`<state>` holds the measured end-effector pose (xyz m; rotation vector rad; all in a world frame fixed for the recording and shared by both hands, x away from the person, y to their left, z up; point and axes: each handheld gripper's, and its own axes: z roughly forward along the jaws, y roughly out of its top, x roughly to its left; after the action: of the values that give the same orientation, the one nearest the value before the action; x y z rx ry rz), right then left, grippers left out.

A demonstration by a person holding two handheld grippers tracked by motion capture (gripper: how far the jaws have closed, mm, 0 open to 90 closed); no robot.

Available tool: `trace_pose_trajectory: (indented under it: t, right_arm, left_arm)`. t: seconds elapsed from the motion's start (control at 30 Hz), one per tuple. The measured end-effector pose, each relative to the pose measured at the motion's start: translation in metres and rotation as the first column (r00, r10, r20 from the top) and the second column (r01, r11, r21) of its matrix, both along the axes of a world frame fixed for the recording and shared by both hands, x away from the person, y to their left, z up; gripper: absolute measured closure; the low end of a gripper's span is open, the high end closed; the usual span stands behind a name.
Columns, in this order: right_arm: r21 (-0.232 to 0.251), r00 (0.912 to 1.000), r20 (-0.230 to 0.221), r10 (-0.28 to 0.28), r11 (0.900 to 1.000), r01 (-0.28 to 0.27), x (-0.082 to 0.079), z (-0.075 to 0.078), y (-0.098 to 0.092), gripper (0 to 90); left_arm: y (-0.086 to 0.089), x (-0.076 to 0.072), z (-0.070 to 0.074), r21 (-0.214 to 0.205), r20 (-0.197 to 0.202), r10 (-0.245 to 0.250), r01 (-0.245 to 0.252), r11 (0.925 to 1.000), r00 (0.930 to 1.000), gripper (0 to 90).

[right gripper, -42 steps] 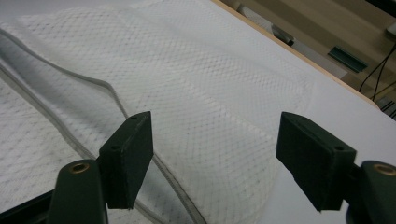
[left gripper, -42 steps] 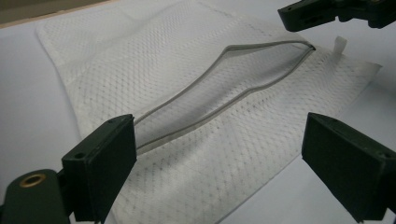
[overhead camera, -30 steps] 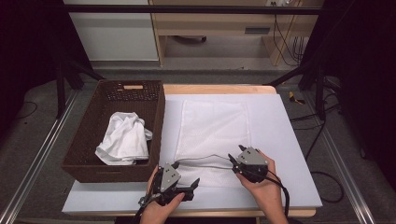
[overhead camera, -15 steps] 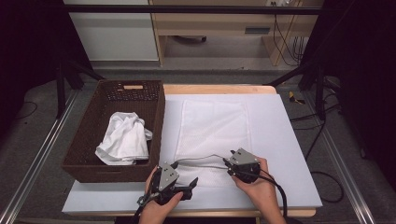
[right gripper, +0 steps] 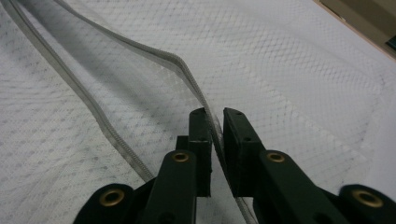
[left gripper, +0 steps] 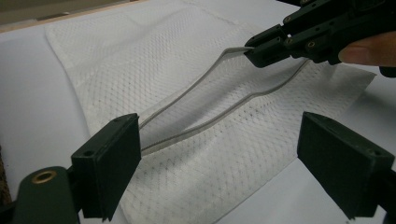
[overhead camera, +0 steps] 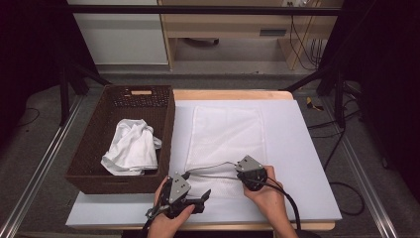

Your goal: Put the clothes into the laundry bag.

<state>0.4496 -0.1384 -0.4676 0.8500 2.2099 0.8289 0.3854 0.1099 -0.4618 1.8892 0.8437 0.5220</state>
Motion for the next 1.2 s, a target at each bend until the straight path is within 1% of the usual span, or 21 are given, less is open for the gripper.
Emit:
trace_pose_trajectory:
  t: [0.13,0.23,0.33,0.57,0.67,0.7,0.73,0.77,0.8,0.83,0.87,0.9,0.93,0.97,1.0,1.03,1.07,1.1,1.13,1.17,1.2]
  right_arm:
    - [0.012,0.9988,0.046,-0.02,0.9997,0.019,0.0,0.005,-0.003,87.9]
    - [0.034,0.9942,0.101,-0.036,0.9989,0.032,-0.002,0.01,-0.005,88.5]
    - [0.045,0.9906,0.13,-0.044,0.9983,0.039,-0.003,0.013,-0.006,88.7]
    - [0.1,0.9738,0.223,-0.045,0.9947,0.023,-0.009,0.023,-0.007,88.8]
    - [0.096,0.9753,0.218,-0.033,0.9953,0.012,-0.01,0.022,-0.006,88.8]
    - [0.095,0.9763,0.215,-0.029,0.9954,0.008,-0.01,0.022,-0.006,88.8]
    - [0.091,0.9772,0.211,-0.023,0.9959,0.004,-0.011,0.021,-0.006,88.8]
    - [0.083,0.9779,0.209,-0.015,0.9965,-0.003,-0.011,0.02,-0.005,88.7]
    - [0.081,0.9788,0.204,-0.014,0.9967,-0.003,-0.012,0.02,-0.005,88.7]
    - [0.079,0.9787,0.205,-0.008,0.9968,-0.008,-0.012,0.019,-0.005,88.7]
    - [0.079,0.9787,0.205,-0.008,0.9968,-0.008,-0.012,0.019,-0.005,88.7]
    - [0.077,0.9787,0.205,-0.005,0.997,-0.011,-0.012,0.019,-0.005,88.7]
    - [0.079,0.9789,0.204,-0.005,0.9968,-0.011,-0.013,0.02,-0.005,88.7]
    - [0.085,0.9788,0.205,-0.007,0.9964,-0.011,-0.013,0.02,-0.006,88.7]
    - [0.085,0.9794,0.202,-0.006,0.9963,-0.012,-0.014,0.02,-0.006,88.7]
    - [0.086,0.9793,0.202,-0.004,0.9962,-0.014,-0.014,0.02,-0.007,88.8]
    - [0.088,0.9788,0.205,-0.003,0.996,-0.015,-0.015,0.02,-0.007,88.9]
    - [0.091,0.9787,0.205,-0.002,0.9957,-0.017,-0.015,0.021,-0.008,89.0]
    - [0.096,0.9782,0.208,-0.004,0.9953,-0.016,-0.015,0.021,-0.008,89.0]
    - [0.098,0.9782,0.208,-0.005,0.9951,-0.016,-0.015,0.021,-0.009,89.0]
    - [0.101,0.9782,0.208,-0.006,0.9947,-0.015,-0.015,0.022,-0.009,89.0]
  left_arm:
    - [0.0,0.0,0.001,0.004,-0.008,-0.002,0.002,1.0,1.0,15.1]
    - [-0.001,-0.002,0.002,0.003,-0.008,-0.006,0.006,1.0,1.0,15.0]
    - [-0.002,-0.002,0.004,0.008,-0.007,-0.01,0.01,0.9999,0.9999,14.9]
    - [-0.004,-0.006,0.013,0.023,-0.002,-0.023,0.023,0.9995,0.9997,12.9]
    - [-0.003,-0.009,0.035,0.024,0.029,-0.03,0.029,0.9993,0.9991,12.0]
    - [-0.001,-0.01,0.046,0.028,0.044,-0.022,0.021,0.9994,0.9988,11.9]
    - [-0.001,-0.01,0.046,0.028,0.044,-0.022,0.021,0.9994,0.9988,11.9]
    - [0.004,-0.009,0.073,0.027,0.06,-0.023,0.021,0.9994,0.9979,11.7]
    - [0.009,-0.009,0.09,0.034,0.086,-0.001,-0.002,0.9994,0.9963,11.5]
    - [0.014,-0.007,0.103,0.046,0.101,0.009,-0.014,0.9988,0.9949,11.5]
    - [0.014,-0.007,0.103,0.046,0.101,0.009,-0.014,0.9988,0.9949,11.2]
    - [0.018,-0.004,0.116,0.067,0.102,0.014,-0.021,0.9975,0.9947,11.2]
    - [0.029,0.005,0.141,0.113,0.097,0.024,-0.035,0.993,0.995,9.2]
    - [0.029,0.005,0.141,0.113,0.097,0.024,-0.035,0.993,0.995,9.2]
    - [0.042,0.018,0.16,0.177,0.109,0.057,-0.075,0.9813,0.9924,9.0]
    - [0.049,0.026,0.167,0.204,0.115,0.079,-0.101,0.9737,0.9902,8.9]
    - [0.057,0.034,0.172,0.233,0.122,0.104,-0.13,0.9638,0.987,8.8]
    - [0.065,0.045,0.175,0.259,0.115,0.124,-0.151,0.954,0.9855,8.0]
    - [0.072,0.053,0.176,0.276,0.105,0.14,-0.164,0.9469,0.9846,7.1]
    - [0.08,0.063,0.176,0.294,0.09,0.166,-0.186,0.9377,0.982,6.9]
    - [0.091,0.077,0.173,0.316,0.053,0.189,-0.197,0.9283,0.9804,6.9]
